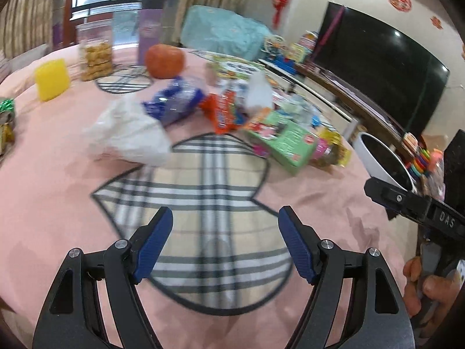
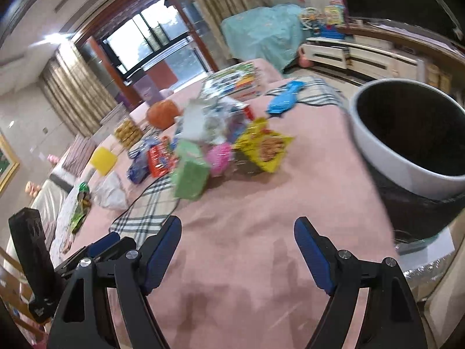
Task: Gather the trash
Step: 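Grasp the white tissue with the left gripper while the right grasps the green milk carton, then carry tissue and milk carton to the bin and open both grippers, then move both tools back over the table toward the remaining wrappers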
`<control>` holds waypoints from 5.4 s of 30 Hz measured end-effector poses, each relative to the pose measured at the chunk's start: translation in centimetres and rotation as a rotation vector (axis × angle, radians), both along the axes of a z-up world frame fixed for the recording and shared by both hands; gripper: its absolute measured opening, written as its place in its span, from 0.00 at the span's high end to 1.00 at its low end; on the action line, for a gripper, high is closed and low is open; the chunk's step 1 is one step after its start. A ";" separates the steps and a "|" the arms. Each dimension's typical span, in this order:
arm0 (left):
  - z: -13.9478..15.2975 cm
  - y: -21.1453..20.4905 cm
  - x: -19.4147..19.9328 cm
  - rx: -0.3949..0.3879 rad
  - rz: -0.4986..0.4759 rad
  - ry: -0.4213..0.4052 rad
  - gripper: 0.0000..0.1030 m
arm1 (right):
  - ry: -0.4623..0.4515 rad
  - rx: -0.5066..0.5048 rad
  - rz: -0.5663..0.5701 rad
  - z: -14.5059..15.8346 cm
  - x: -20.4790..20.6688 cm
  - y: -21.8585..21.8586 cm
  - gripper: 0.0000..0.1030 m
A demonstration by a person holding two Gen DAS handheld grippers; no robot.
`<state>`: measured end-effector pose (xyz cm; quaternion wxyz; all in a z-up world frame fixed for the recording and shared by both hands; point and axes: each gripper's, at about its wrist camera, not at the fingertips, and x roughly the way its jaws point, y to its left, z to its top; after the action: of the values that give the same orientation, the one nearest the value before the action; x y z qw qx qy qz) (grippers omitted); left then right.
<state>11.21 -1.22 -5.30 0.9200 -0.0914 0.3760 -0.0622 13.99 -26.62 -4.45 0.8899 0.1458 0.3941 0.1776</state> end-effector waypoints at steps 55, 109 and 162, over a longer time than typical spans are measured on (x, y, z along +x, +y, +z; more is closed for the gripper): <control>0.9 -1.3 2.8 -0.012 -0.107 0.008 0.54 | -0.045 -0.165 0.159 0.0 0.6 3.5 0.46; 4.9 -26.5 7.8 0.064 -0.557 -0.003 0.54 | -0.029 -0.066 -0.304 2.7 1.1 -20.1 0.47; 2.8 -20.0 4.9 0.045 -0.400 -0.035 0.24 | -0.023 0.038 -0.335 2.2 0.7 -18.0 0.09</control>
<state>16.12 -21.25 -2.54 0.8974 0.0069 0.3719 -0.2371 14.74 -44.58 -2.25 0.9086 0.2239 0.3508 0.0359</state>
